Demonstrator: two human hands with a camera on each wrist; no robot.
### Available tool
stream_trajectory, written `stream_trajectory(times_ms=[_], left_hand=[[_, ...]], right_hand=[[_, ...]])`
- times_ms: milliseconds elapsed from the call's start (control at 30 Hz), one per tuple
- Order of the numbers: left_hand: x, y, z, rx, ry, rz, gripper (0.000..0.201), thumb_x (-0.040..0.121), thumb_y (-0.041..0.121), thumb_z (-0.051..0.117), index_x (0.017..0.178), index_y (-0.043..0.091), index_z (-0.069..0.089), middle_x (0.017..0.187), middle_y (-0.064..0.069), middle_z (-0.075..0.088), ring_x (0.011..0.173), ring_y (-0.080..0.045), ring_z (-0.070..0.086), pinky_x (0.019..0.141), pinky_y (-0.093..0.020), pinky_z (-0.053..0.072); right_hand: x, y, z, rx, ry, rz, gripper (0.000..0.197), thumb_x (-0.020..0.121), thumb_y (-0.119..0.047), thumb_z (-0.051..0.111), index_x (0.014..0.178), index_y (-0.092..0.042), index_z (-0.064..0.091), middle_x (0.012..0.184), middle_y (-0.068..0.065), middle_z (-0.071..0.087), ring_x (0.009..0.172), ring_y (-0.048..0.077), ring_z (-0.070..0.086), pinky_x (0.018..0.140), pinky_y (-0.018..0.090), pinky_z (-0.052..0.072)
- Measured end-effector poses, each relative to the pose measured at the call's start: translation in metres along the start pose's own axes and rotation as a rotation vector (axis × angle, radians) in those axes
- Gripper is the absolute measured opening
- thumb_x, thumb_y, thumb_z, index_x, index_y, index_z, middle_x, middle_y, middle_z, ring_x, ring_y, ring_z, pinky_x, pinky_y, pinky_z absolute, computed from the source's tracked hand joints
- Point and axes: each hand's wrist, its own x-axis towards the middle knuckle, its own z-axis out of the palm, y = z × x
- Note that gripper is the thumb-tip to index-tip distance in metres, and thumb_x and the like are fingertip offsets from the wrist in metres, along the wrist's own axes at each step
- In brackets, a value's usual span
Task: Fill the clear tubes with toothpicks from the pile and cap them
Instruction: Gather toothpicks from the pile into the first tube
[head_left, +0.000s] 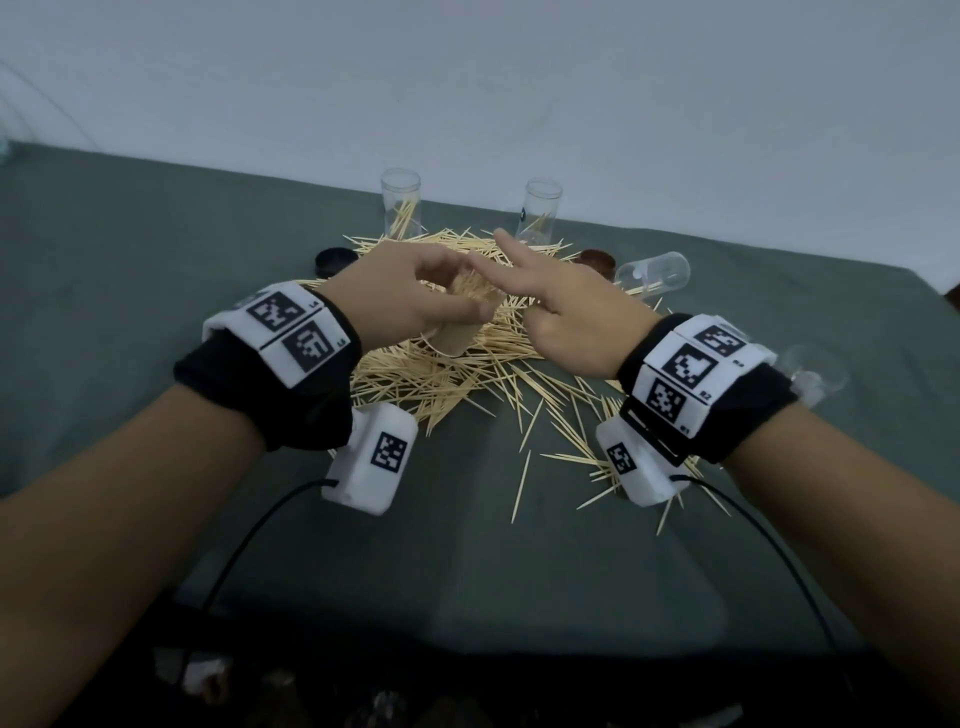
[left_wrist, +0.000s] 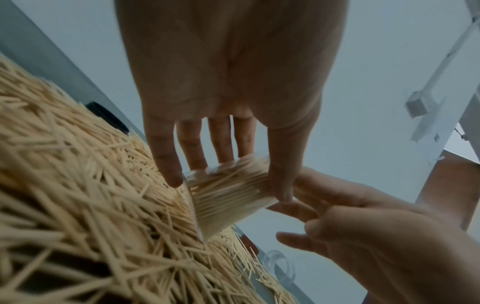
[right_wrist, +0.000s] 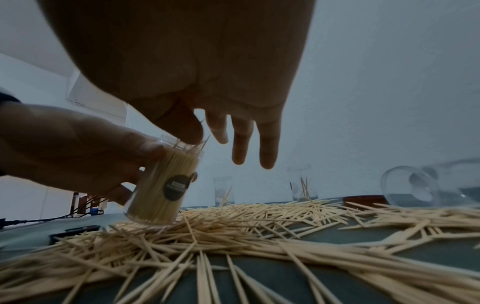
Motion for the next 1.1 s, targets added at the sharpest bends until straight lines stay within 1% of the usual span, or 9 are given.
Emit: stream_trajectory(times_ms=[67,167,267,400,567,733,933,1000,1100], left_hand=[[-0.001,0.001,0.002,0.001,-0.012,0.005,0.053,0.07,0.048,0.08,0.119,0.033,0.066,0.104,0.013,0.069,0.098,-0.006,0.065,0.094,-0.042,0.052],[0.0,0.001,0.002,0.014,0.007,-0.011,0.055,0.069,0.049,0.08,0.119,0.033,0.065,0.105,0.015,0.065,0.1,-0.005,0.063,0.097,-0.04,0.051],[0.001,0.002,0.001,0.052,0.012,-0.011,0.057,0.071,0.044,0.081,0.124,0.031,0.063,0.105,0.018,0.064,0.101,-0.001,0.062,0.098,-0.036,0.049],[-0.002,0.007,0.005,0.074,-0.029,0.028,0.054,0.073,0.039,0.081,0.123,0.031,0.062,0.1,0.023,0.063,0.095,0.004,0.061,0.085,-0.023,0.051],[-0.004,0.009,0.011,0.118,-0.06,0.071,0.058,0.072,0.043,0.08,0.126,0.029,0.061,0.102,0.019,0.065,0.098,0.001,0.062,0.074,-0.018,0.052],[-0.002,0.005,0.008,0.059,-0.001,0.047,0.056,0.07,0.044,0.082,0.121,0.031,0.063,0.102,0.019,0.066,0.096,-0.001,0.064,0.089,-0.032,0.054],[-0.001,0.0,0.005,-0.005,0.032,0.036,0.052,0.072,0.04,0.082,0.12,0.03,0.064,0.106,0.013,0.069,0.096,-0.003,0.067,0.088,-0.032,0.055],[0.0,0.001,0.005,-0.032,0.042,0.04,0.054,0.073,0.038,0.082,0.122,0.029,0.062,0.109,0.012,0.068,0.097,-0.004,0.067,0.088,-0.029,0.054],[0.0,0.001,0.006,-0.053,0.037,0.072,0.053,0.074,0.034,0.082,0.123,0.027,0.061,0.11,0.013,0.068,0.101,-0.001,0.065,0.092,-0.025,0.051]], right_hand=[[0.001,0.003,0.001,-0.001,0.098,-0.016,0.055,0.095,-0.011,0.044,0.146,-0.033,0.04,0.157,-0.002,0.028,0.143,0.015,0.027,0.117,0.027,0.019],[0.002,0.007,-0.002,0.038,0.278,-0.049,0.031,0.094,-0.025,0.059,0.123,-0.031,0.064,0.121,-0.003,0.057,0.105,0.011,0.054,0.096,0.024,0.039],[0.003,0.008,-0.006,0.024,0.306,-0.071,0.018,0.091,-0.02,0.064,0.103,-0.026,0.075,0.094,-0.007,0.064,0.086,0.009,0.056,0.084,0.024,0.043],[0.004,0.006,-0.005,-0.018,0.341,-0.046,0.015,0.087,-0.013,0.068,0.095,-0.021,0.077,0.091,-0.005,0.07,0.085,0.008,0.061,0.08,0.018,0.042],[0.007,0.005,-0.001,-0.044,0.427,0.037,0.013,0.08,-0.031,0.076,0.082,-0.019,0.072,0.076,-0.006,0.069,0.076,0.014,0.063,0.078,0.037,0.053],[0.007,0.007,0.006,-0.082,0.373,-0.043,0.026,0.088,-0.006,0.061,0.105,-0.02,0.075,0.1,0.004,0.067,0.097,0.024,0.06,0.087,0.033,0.046],[0.007,0.005,0.01,-0.101,0.331,-0.099,0.053,0.083,0.004,0.055,0.124,-0.027,0.065,0.105,-0.001,0.053,0.096,0.013,0.043,0.08,0.026,0.035],[0.008,0.005,0.009,-0.116,0.342,-0.051,0.062,0.081,0.005,0.054,0.134,-0.027,0.056,0.118,0.003,0.053,0.108,0.021,0.048,0.089,0.035,0.044],[0.006,0.009,0.01,-0.196,0.179,-0.071,0.073,0.08,0.006,0.051,0.143,-0.031,0.044,0.148,0.007,0.039,0.135,0.028,0.036,0.109,0.044,0.036]])
